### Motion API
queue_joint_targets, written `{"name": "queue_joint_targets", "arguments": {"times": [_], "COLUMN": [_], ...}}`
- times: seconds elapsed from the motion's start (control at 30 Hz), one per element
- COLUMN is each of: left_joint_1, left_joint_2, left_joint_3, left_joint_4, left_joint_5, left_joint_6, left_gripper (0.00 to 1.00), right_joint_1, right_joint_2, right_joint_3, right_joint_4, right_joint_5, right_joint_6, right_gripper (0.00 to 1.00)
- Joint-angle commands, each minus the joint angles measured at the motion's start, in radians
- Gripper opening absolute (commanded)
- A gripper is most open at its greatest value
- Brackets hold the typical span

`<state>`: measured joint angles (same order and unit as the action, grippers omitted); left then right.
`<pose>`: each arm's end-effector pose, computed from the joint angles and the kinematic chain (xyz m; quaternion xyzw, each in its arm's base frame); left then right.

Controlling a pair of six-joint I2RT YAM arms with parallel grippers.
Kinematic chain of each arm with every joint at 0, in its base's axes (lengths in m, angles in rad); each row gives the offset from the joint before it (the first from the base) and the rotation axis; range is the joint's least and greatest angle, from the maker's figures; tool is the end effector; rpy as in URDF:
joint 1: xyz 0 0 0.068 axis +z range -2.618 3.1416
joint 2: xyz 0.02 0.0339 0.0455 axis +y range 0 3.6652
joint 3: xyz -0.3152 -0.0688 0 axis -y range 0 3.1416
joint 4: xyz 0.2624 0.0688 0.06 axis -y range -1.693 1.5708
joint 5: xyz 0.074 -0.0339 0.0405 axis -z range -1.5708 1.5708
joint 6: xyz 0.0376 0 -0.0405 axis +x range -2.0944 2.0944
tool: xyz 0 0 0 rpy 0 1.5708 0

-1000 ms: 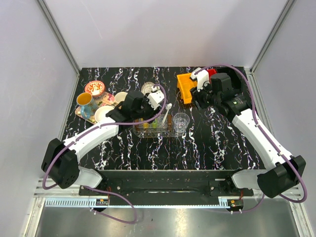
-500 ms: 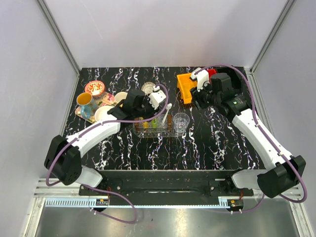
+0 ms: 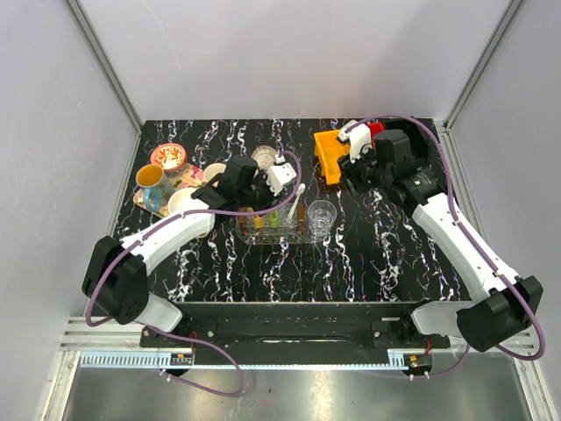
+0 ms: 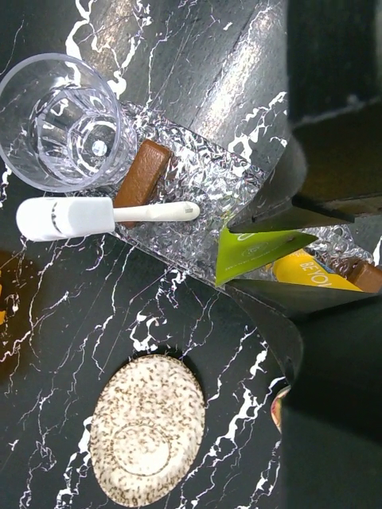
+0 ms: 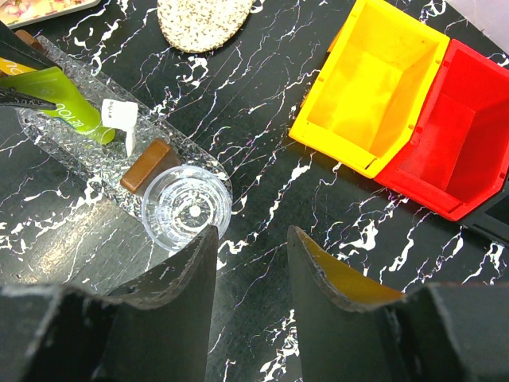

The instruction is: Prepare toiletry sets of a toothbrush and toothpaste on the tray

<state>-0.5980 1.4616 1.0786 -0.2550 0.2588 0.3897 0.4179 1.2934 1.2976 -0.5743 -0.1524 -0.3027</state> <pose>0.2757 -0.1994 0.3187 0.4709 0.7524 -0.1610 0.4315 0.2622 0.1227 0.4178 -0.3426 0.8058 0.0942 0.4737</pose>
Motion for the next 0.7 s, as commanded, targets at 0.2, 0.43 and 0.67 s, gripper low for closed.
{"name": "queue_joint_targets", "arguments": {"times": [0.2,0.43,0.67], "left_joint_1": [0.017,0.018,0.021], "left_joint_2": [0.005,0.009,0.005], "left_joint_3": [0.057,0.061,0.064], "left_joint_4": [-0.01,-0.013,0.002], "left_joint_5": [0.069,0.074,0.069], "left_joint_6": [0.057,0.066,0.057], "left_gripper": [0.29,0.34,0.51], "right_joint_1": [-0.004,-0.005,-0.004], "right_joint_2": [0.0,0.001,0.004], "right_joint_3": [0.025,0.022,0.02], "right_joint_4": [-0.001,-0.001,-0.001], "right_joint_5": [-0.027,-0.027,-0.027], "right_joint_6": [-0.009,-0.009,-0.009], "right_gripper": [0.46,0.46,0.46]}}
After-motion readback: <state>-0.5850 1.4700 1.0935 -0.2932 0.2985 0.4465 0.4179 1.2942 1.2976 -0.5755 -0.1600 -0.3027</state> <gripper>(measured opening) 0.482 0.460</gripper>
